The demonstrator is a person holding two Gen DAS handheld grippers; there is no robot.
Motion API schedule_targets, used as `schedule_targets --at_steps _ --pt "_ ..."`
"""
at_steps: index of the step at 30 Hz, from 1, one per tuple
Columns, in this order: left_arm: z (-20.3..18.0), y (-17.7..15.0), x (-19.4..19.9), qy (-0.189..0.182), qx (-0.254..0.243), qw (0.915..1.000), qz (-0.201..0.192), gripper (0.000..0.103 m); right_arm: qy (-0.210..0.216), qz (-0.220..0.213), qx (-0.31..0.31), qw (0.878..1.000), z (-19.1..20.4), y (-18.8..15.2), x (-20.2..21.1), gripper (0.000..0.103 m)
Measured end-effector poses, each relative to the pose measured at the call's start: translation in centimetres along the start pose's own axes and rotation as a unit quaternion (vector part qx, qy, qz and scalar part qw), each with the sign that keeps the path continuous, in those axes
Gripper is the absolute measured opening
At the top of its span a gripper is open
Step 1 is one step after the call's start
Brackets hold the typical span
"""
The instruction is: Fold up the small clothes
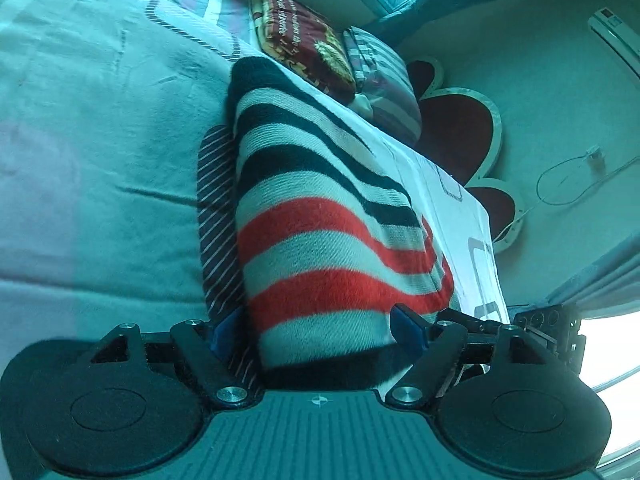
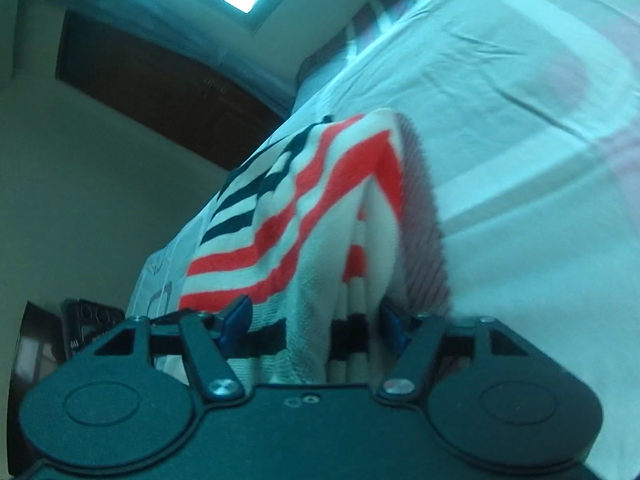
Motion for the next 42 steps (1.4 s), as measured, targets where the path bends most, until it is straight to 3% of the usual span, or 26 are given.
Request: schedule_targets --at_steps 3,6,9,10,14,17,22,27,33,42 --pt "-0.2 0.4 -0.4 0.002 -0.012 0.9999 -0.001 0.076 0.005 -0.001 0.006 1.000 0.4 0.2 -0.5 0.067" --pt "-0.4 0.3 -0.4 0.004 -0.024 0.9997 0.002 0.074 0.004 0.002 0.002 1.000 -0.4 0.1 0.1 0.051" --pt "-0.9 0.7 -0.9 0.018 -0.037 0.9991 -0.005 0.074 -0.009 -0.004 -0.004 1.000 -0.6 0.4 -0.1 0.050" --pt "-1.3 0.8 -1.1 0.036 -0.057 0.9977 -0.011 0.065 -0.022 -0.006 0.004 1.000 -0.4 0.4 -0.5 0.050" --pt "-3.5 0.5 -0.9 0.079 -0.159 0.9836 -0.032 0.055 -0.079 -0.014 0.077 0.994 1.2 0.1 -0.6 0.042" --pt "-4.2 0.6 -0.3 0.083 -0.173 0.9808 -0.034 0.050 -0.101 -0.026 0.124 0.987 2.6 -0.4 -0.2 0.037" --pt "-6.0 1.4 1.9 0.071 -0.201 0.9760 -0.042 0.046 -0.097 -0.049 0.146 0.983 5.7 -0.5 1.4 0.034" --pt "-7.6 2.6 5.5 0.049 -0.211 0.9751 -0.047 0.046 -0.100 -0.064 0.173 0.978 9.8 -1.1 3.4 0.034" --pt "-7.4 3.3 13.0 0.042 -0.226 0.9716 -0.057 0.046 -0.095 -0.079 0.188 0.974 15.9 -3.8 3.7 0.034" --pt "0.0 3.2 24.5 0.081 -0.206 0.9734 -0.062 0.046 -0.062 -0.057 0.180 0.980 24.1 -11.8 -1.3 0.034"
Point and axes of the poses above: each gripper's, at about its wrist camera, not at the fingertips, and x roughly against the way its jaws point, z to its left, y to its top, the point moved 9 cm from there along -x, roughly the way its jaws point, and after that the axes turned 11 degrees about -z, right-handed, at the moved point
